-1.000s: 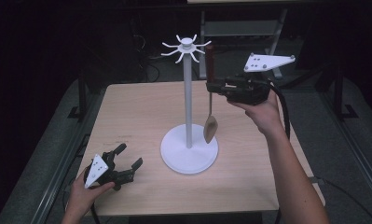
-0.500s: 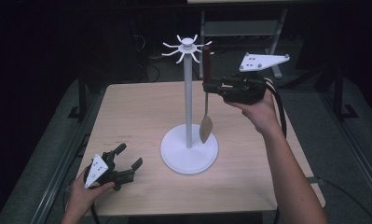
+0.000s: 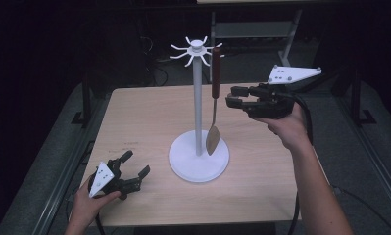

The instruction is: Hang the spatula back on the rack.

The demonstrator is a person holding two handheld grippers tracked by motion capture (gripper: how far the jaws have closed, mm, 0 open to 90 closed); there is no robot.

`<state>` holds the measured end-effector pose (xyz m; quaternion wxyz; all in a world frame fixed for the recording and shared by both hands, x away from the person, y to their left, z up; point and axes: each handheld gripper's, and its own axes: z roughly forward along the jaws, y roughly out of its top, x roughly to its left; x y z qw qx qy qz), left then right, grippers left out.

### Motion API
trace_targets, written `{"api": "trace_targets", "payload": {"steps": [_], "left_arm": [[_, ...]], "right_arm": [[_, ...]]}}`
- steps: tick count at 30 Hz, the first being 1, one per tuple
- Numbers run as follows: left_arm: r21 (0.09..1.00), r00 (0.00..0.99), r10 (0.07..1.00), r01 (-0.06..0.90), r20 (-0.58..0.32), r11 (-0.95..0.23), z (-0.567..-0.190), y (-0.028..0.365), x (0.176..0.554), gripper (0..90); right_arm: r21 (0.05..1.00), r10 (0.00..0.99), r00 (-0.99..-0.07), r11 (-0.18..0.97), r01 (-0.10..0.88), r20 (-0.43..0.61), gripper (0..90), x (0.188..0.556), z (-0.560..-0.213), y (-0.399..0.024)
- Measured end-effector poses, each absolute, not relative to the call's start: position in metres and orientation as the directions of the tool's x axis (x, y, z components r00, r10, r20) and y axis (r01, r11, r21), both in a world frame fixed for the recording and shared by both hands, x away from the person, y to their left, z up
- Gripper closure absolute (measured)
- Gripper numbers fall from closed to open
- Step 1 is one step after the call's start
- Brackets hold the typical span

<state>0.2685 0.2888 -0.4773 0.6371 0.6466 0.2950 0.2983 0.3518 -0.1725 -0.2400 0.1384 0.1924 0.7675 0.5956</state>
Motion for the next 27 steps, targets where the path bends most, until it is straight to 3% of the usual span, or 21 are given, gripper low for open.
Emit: {"api": "trace_targets", "payload": {"steps": [27], "left_arm": [[1.0,0.648,0.762,0.007,0.003,-0.01,-0.478,0.289,0.269,13.2]], "right_arm": [[0.903,0.619,-0.782,0.292,0.314,0.072,39.0,0.347,-0.331,-0.211]]}}
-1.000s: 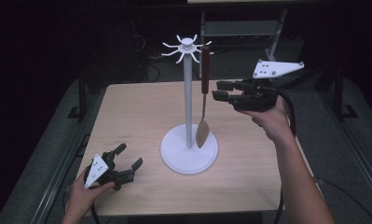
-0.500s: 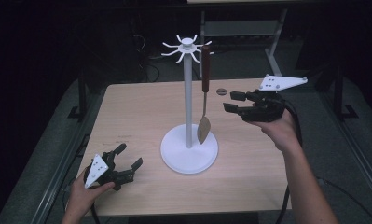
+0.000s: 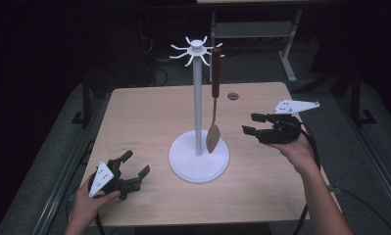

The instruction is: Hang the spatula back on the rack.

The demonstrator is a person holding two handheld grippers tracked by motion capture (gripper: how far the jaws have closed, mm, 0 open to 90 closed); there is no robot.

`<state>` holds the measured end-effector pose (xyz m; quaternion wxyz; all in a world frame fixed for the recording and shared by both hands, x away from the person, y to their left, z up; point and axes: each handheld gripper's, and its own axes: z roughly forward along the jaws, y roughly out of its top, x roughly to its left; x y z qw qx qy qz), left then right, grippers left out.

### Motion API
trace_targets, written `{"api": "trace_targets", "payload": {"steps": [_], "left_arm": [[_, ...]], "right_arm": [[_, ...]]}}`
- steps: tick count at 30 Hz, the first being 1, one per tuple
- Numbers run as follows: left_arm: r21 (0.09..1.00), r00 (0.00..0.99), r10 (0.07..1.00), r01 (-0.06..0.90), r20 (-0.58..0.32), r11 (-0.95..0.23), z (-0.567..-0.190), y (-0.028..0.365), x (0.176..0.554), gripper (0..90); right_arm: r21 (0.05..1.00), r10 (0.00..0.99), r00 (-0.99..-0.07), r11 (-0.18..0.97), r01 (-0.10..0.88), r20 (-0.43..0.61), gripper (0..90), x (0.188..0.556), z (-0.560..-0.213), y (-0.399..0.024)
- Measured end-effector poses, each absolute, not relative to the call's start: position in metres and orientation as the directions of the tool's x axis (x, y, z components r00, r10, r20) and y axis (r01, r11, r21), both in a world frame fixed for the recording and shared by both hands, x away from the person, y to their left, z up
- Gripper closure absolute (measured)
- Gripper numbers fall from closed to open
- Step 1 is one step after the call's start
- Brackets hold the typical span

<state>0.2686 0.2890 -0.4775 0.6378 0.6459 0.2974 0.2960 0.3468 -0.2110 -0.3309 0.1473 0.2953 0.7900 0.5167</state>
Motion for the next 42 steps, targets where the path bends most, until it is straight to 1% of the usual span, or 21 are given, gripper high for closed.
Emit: {"api": "trace_targets", "payload": {"steps": [1,6,15,20,27,42], "left_arm": [[1.0,0.648,0.761,0.006,0.004,-0.011,-0.477,0.289,0.269,13.2],[1.0,0.65,0.76,0.003,0.008,-0.013,-0.478,0.289,0.268,13.2],[1.0,0.65,0.76,0.004,0.007,-0.013,-0.478,0.289,0.268,13.2],[1.0,0.65,0.76,0.003,0.008,-0.013,-0.478,0.289,0.268,13.2],[1.0,0.649,0.761,0.005,0.006,-0.011,-0.478,0.289,0.268,13.2],[1.0,0.65,0.76,0.006,0.009,-0.017,-0.478,0.289,0.268,13.2]], "right_arm": [[0.896,0.624,-0.778,0.301,0.325,0.072,37.6,0.347,-0.334,-0.212],[0.878,0.644,-0.762,0.323,0.354,0.071,36.4,0.342,-0.351,-0.218],[0.84,0.691,-0.717,0.336,0.427,0.088,31.8,0.332,-0.383,-0.232],[0.815,0.722,-0.688,0.351,0.46,0.077,29.2,0.327,-0.395,-0.24],[0.788,0.74,-0.666,0.355,0.502,0.091,27.1,0.32,-0.409,-0.249],[0.748,0.772,-0.627,0.356,0.56,0.102,22.8,0.307,-0.438,-0.265]]}}
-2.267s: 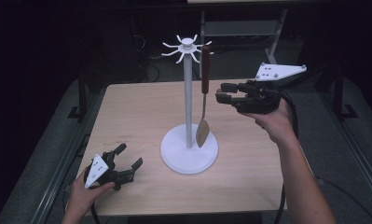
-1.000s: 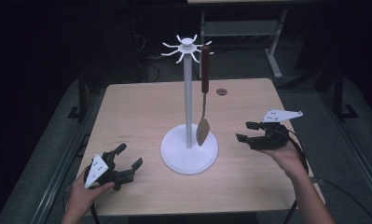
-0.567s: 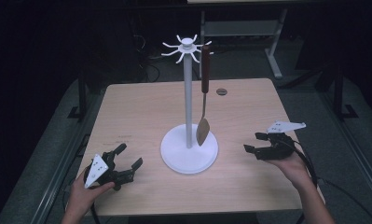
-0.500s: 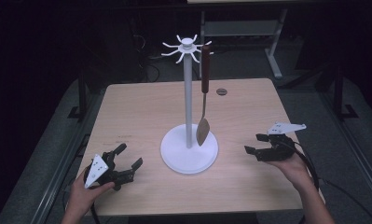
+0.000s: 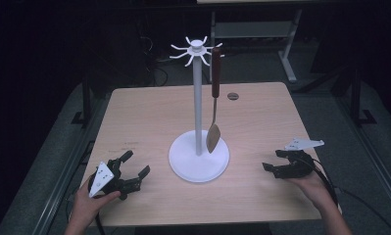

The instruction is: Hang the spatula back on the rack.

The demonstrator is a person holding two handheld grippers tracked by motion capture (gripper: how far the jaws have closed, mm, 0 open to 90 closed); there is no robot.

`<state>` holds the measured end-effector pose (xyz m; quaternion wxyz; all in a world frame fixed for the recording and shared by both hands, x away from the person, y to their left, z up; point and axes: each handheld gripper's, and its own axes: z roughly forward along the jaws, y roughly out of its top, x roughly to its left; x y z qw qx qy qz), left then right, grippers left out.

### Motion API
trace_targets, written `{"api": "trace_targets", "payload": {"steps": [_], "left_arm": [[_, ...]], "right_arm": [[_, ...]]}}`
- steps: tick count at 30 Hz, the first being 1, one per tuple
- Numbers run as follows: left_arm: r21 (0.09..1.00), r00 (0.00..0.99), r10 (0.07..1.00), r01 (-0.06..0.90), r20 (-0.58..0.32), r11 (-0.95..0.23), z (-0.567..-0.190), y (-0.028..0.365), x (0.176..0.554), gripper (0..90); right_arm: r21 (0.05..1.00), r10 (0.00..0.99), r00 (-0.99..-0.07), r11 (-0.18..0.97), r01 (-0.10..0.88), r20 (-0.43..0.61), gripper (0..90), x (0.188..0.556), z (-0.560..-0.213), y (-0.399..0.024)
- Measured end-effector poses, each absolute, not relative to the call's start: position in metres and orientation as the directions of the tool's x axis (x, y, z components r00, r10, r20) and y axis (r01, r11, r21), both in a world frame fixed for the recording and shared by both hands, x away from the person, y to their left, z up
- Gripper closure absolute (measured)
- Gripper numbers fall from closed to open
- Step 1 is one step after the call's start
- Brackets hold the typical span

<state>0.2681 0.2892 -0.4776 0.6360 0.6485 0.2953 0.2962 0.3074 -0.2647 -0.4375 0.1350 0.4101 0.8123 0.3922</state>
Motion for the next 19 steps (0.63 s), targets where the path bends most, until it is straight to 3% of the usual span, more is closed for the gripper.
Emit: {"api": "trace_targets", "payload": {"steps": [19], "left_arm": [[1.0,0.653,0.758,0.006,0.008,-0.016,-0.478,0.289,0.268,13.2]], "right_arm": [[0.734,0.791,-0.602,0.343,0.586,0.111,18.2,0.31,-0.45,-0.277]]}}
